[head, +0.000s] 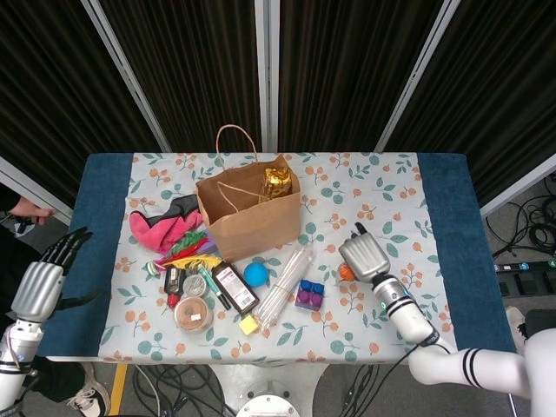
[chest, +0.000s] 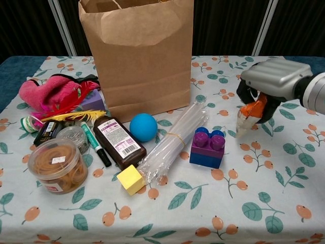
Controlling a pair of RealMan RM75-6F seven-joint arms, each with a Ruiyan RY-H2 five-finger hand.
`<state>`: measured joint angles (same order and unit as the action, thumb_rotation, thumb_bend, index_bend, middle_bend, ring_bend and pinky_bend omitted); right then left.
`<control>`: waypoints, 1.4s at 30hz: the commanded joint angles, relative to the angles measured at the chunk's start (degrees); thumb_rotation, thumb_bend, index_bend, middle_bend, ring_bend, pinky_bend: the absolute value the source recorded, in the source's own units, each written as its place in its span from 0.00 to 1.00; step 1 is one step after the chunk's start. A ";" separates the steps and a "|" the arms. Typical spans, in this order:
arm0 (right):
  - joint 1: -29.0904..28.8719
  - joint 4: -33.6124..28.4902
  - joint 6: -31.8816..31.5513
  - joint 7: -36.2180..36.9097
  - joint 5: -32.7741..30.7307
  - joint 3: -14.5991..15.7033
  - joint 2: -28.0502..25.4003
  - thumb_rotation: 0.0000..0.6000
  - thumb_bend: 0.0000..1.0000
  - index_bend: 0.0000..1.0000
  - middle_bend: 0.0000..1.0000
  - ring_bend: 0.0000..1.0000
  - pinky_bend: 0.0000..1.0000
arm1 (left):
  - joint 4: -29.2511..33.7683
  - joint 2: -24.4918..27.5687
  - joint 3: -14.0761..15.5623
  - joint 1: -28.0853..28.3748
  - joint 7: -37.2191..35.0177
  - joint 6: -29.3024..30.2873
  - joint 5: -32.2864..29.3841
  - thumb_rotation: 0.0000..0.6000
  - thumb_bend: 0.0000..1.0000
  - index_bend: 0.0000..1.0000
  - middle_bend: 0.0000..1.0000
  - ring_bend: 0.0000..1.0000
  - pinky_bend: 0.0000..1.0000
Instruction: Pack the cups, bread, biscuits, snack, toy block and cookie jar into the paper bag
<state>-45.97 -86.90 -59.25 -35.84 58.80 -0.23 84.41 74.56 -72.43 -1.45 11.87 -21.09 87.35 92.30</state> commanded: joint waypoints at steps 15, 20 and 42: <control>-17.52 -14.22 -8.74 -14.62 -7.64 -29.75 -12.87 1.00 0.15 0.76 0.58 0.46 0.19 | 1.04 0.42 -0.03 -0.14 -0.14 0.74 0.39 1.00 0.19 0.14 0.18 0.13 0.21; -24.15 -5.37 -8.07 -19.04 -11.56 -29.00 -5.68 1.00 0.16 0.75 0.57 0.46 0.18 | 0.93 1.08 -0.18 -0.49 -0.60 0.77 -0.29 1.00 0.19 0.14 0.18 0.13 0.21; -30.07 0.87 -3.82 -24.01 -21.24 -23.61 3.41 1.00 0.00 0.19 0.22 0.03 0.00 | 0.21 1.79 -0.43 -0.96 -1.87 0.51 -1.16 1.00 0.19 0.14 0.18 0.13 0.21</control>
<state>-75.92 -85.35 -62.75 -59.68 37.97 -23.70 88.36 74.77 -70.64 -1.87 10.91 -22.96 87.86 91.13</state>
